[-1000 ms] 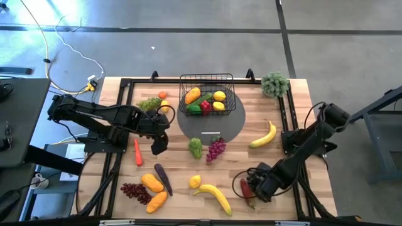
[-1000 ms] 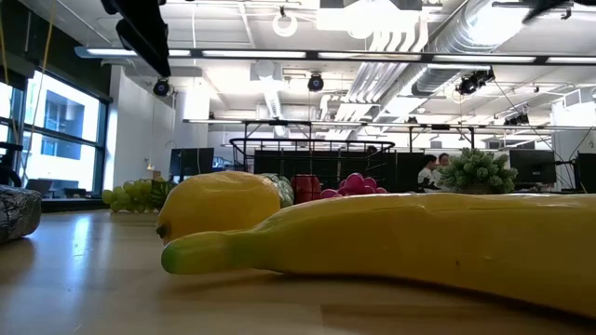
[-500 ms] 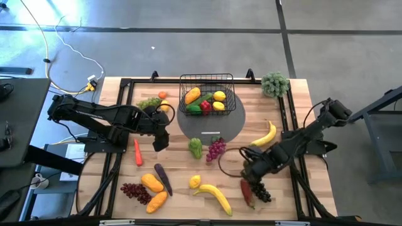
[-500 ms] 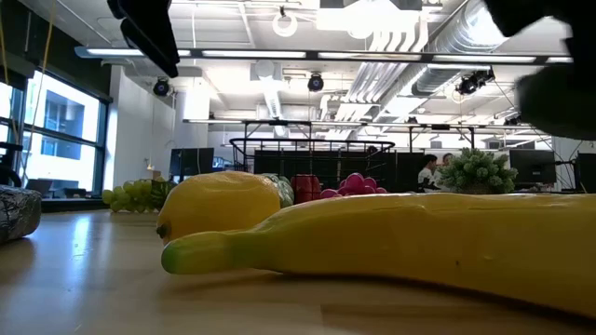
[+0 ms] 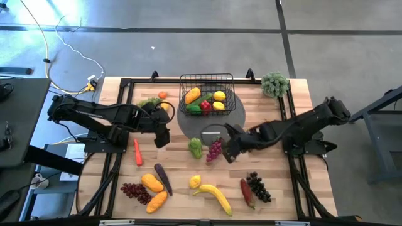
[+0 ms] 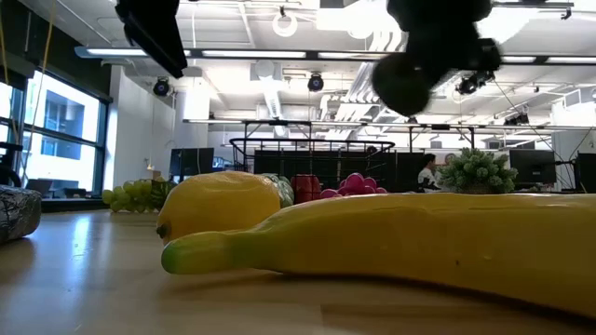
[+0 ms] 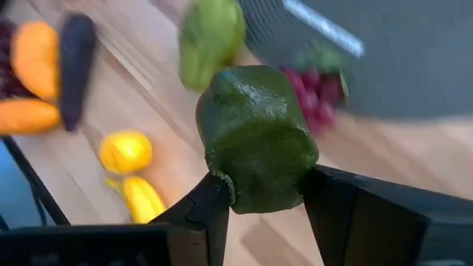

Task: Build produce basket
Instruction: Put the green lime into the wire basket

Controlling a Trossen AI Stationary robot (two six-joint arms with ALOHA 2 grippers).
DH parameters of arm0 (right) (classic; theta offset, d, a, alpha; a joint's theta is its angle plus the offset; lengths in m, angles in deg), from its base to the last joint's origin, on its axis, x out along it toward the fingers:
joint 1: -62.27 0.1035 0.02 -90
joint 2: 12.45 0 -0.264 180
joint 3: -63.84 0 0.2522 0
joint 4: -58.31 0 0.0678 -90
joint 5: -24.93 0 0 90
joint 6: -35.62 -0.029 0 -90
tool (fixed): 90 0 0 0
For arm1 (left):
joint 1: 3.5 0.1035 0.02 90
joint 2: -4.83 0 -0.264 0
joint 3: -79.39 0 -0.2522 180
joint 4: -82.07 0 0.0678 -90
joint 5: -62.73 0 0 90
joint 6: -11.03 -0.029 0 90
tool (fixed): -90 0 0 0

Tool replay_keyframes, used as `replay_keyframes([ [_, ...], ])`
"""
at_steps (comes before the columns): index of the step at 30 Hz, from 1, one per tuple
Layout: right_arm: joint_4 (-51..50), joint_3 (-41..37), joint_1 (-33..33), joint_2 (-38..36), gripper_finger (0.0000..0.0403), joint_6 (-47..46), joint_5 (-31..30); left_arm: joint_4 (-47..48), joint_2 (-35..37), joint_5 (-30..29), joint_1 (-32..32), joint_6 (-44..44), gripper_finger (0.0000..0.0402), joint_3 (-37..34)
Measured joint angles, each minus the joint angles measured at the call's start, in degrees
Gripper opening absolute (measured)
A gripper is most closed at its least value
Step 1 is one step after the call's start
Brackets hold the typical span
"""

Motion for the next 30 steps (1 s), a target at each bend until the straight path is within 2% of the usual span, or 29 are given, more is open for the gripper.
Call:
replay_keyframes([
  [11, 17.09, 0.0, -14.24, 0.0, 0.0119, 22.32, 5.36, 0.02, 0.0, 0.04, 5.17, 2.97, 0.0253, 0.0],
  [18, 22.95, 0.0, -23.0, 0.0, 0.0119, 33.7, 7.94, 0.01, 0.0, 0.05, 9.24, 5.4, 0.0253, 0.0],
  [24, 27.81, 0.0, -29.59, 0.02, 0.0119, 41.43, 8.58, 0.02, 0.0, 0.07, 11.94, 6.58, 0.0253, 0.0],
  [30, 37.12, 0.0, -34.62, 2.3, 0.0119, 47.36, 9.41, 0.02, 0.0, 0.11, 13.96, 9.54, 0.0253, 0.0],
])
